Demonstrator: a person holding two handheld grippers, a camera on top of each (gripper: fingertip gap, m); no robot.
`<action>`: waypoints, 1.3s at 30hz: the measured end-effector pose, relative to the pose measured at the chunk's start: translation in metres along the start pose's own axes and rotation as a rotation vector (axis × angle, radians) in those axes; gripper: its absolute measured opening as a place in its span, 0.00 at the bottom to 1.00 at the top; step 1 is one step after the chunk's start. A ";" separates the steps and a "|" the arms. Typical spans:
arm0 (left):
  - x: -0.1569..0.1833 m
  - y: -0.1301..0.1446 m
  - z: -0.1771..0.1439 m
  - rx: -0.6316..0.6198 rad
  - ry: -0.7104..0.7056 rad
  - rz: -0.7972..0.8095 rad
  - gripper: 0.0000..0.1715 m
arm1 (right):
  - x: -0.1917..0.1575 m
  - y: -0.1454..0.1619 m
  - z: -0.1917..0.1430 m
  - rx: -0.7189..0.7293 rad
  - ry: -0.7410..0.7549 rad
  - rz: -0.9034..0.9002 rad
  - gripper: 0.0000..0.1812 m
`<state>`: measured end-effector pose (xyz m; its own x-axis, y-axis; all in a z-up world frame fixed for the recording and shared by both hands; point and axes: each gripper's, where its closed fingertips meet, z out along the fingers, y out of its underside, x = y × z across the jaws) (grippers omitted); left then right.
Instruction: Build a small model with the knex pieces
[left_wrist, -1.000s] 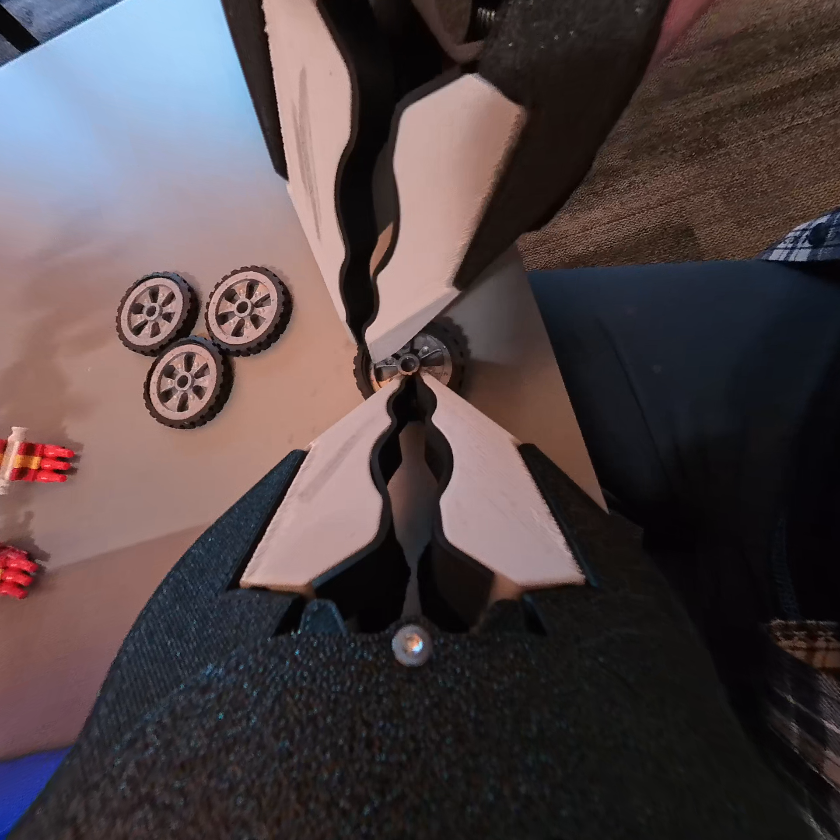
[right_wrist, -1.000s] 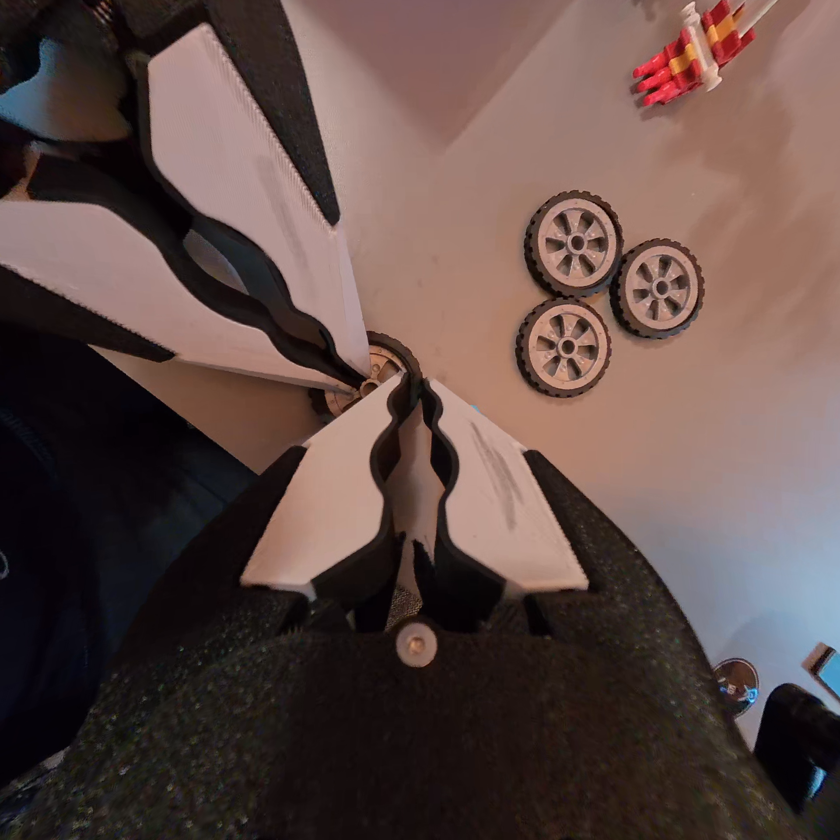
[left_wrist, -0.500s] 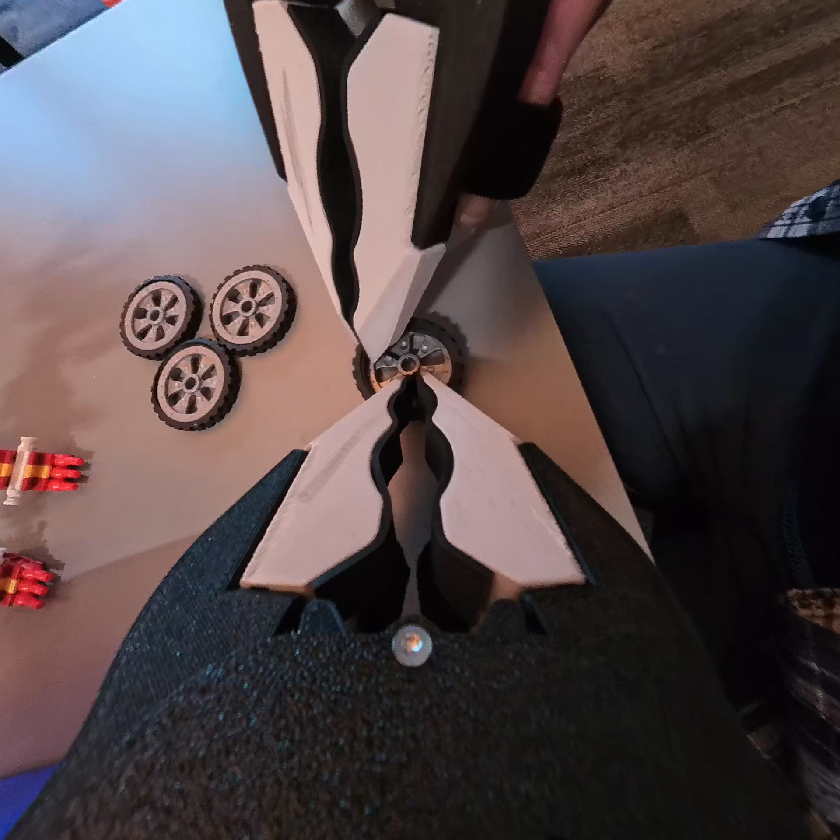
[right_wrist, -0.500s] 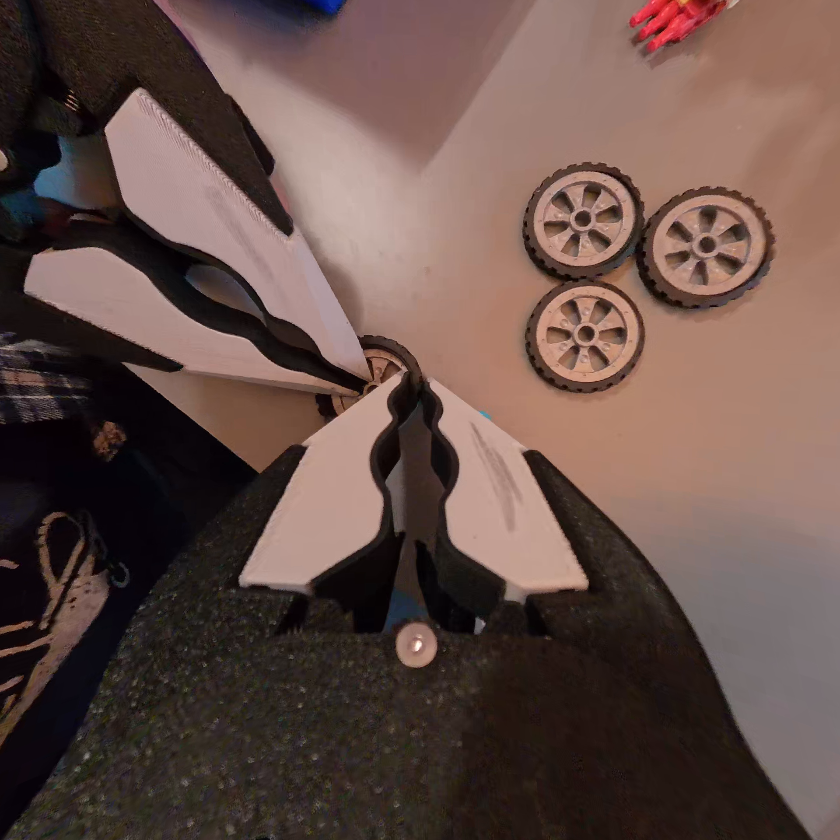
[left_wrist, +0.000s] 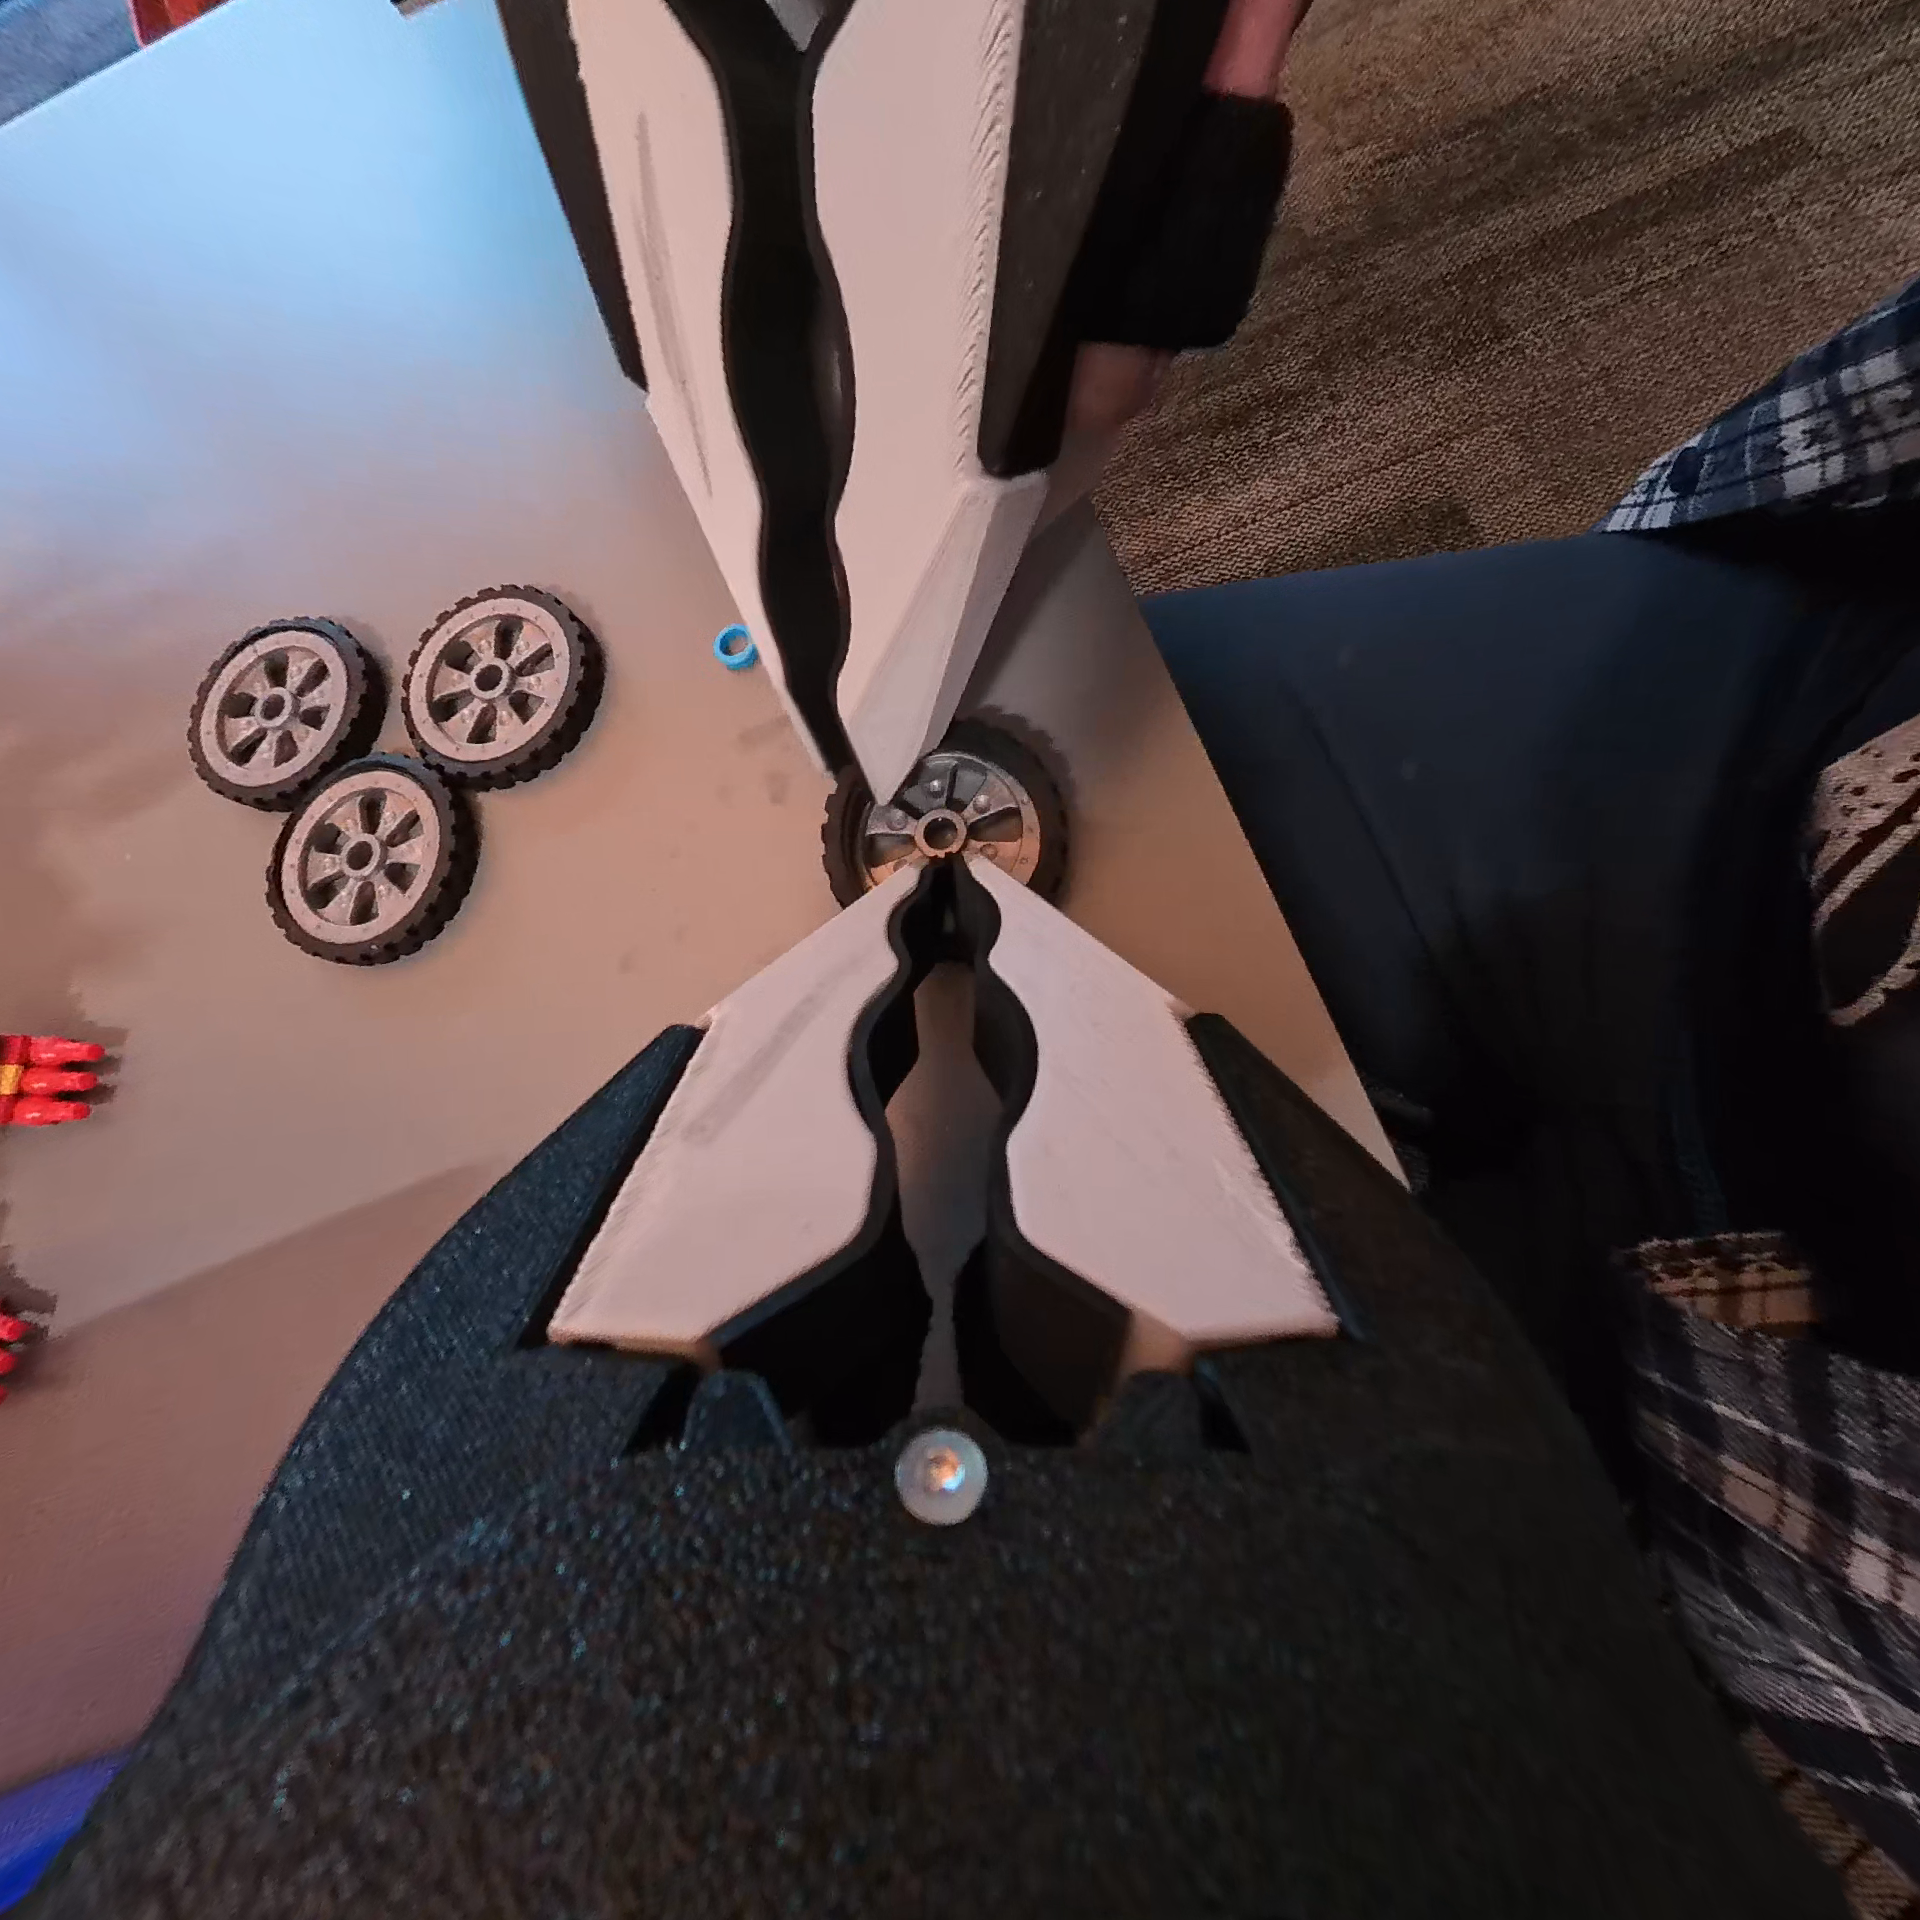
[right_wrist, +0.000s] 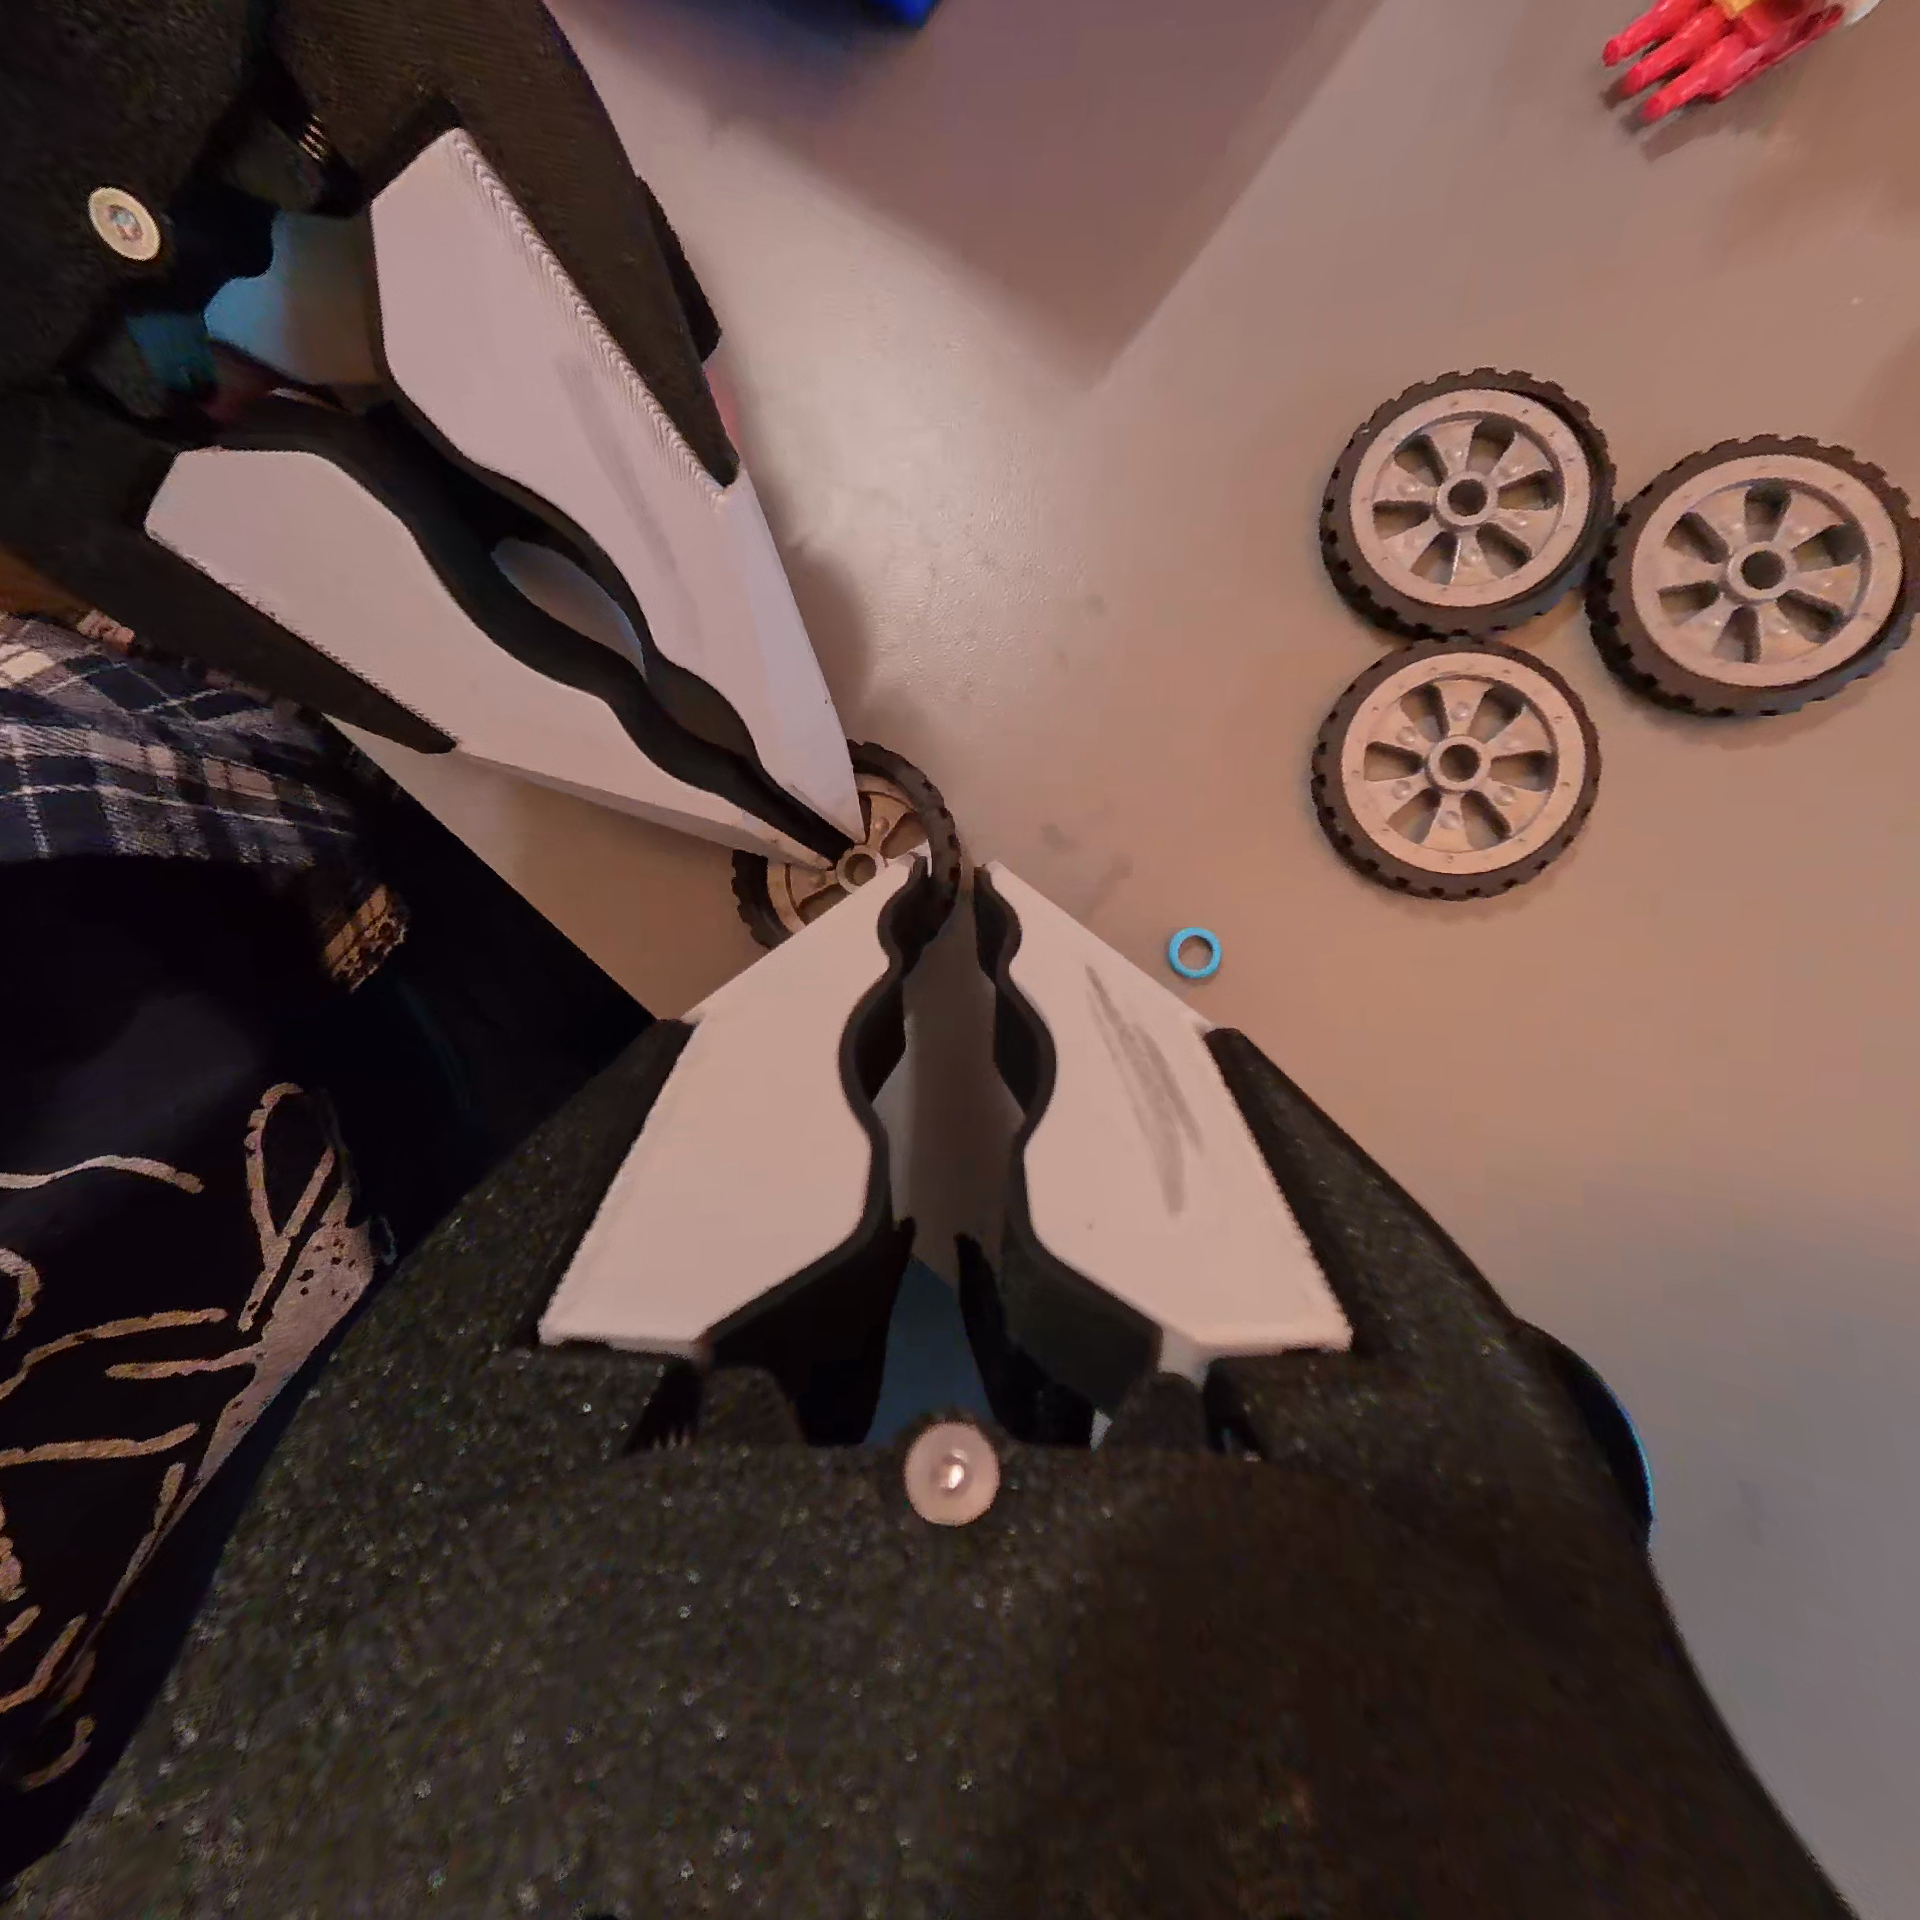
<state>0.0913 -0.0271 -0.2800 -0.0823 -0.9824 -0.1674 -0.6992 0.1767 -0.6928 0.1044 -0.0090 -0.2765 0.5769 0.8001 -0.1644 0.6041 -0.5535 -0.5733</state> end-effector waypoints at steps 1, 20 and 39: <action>0.000 0.000 0.000 0.000 0.002 -0.001 0.01 | 0.000 0.000 -0.001 -0.001 0.004 -0.005 0.05; 0.000 0.000 0.000 0.000 0.020 -0.018 0.01 | 0.002 0.000 -0.003 -0.050 0.074 -0.071 0.02; -0.001 0.000 0.001 0.000 -0.013 -0.005 0.01 | 0.010 0.002 0.003 -0.203 0.121 -0.155 0.01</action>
<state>0.0923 -0.0261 -0.2802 -0.0700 -0.9825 -0.1728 -0.6996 0.1719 -0.6935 0.1097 -0.0011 -0.2818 0.5228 0.8523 0.0169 0.7811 -0.4710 -0.4100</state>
